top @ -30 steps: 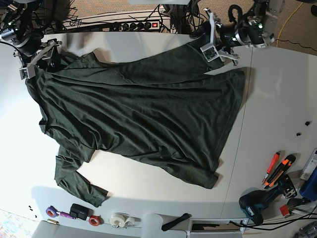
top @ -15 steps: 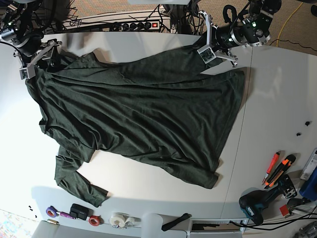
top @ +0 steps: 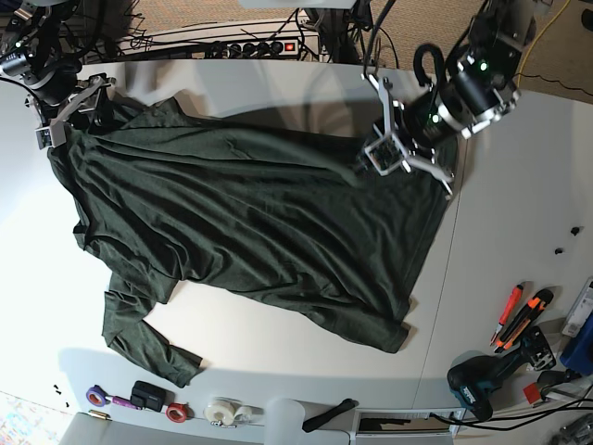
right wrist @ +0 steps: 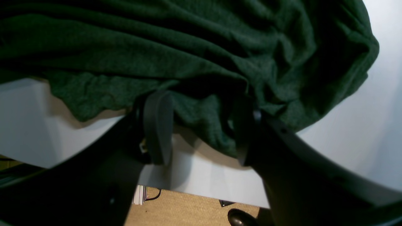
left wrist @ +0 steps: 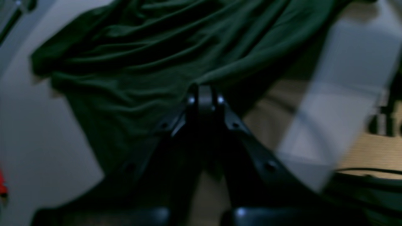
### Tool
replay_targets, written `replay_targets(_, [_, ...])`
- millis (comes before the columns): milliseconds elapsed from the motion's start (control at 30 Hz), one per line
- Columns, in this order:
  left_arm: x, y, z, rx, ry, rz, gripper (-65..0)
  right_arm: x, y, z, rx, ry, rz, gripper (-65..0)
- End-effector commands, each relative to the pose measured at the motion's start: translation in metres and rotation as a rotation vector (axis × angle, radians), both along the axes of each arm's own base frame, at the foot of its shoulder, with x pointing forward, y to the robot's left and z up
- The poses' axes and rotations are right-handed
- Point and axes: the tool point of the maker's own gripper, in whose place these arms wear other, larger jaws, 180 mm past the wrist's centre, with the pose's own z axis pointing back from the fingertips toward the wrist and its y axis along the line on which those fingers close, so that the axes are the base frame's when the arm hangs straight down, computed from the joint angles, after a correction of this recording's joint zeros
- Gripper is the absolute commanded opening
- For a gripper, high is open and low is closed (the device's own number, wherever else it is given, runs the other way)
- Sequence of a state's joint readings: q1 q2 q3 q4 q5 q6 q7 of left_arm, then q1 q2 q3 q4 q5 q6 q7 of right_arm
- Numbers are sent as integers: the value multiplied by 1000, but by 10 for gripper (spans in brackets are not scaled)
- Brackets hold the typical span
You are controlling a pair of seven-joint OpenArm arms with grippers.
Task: Layout the t-shirt on the table in an organized manner, then fold the t-shirt properly
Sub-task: 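Pull the shoulder edge with the left gripper away from the right gripper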
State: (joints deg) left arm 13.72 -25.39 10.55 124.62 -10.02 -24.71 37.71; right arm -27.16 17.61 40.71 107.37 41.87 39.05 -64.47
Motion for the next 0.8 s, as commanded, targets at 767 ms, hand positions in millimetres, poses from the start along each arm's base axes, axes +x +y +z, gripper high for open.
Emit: replay_targets(767, [48, -8, 91, -179, -237, 46, -650, 25, 5, 14, -25, -51, 52, -298])
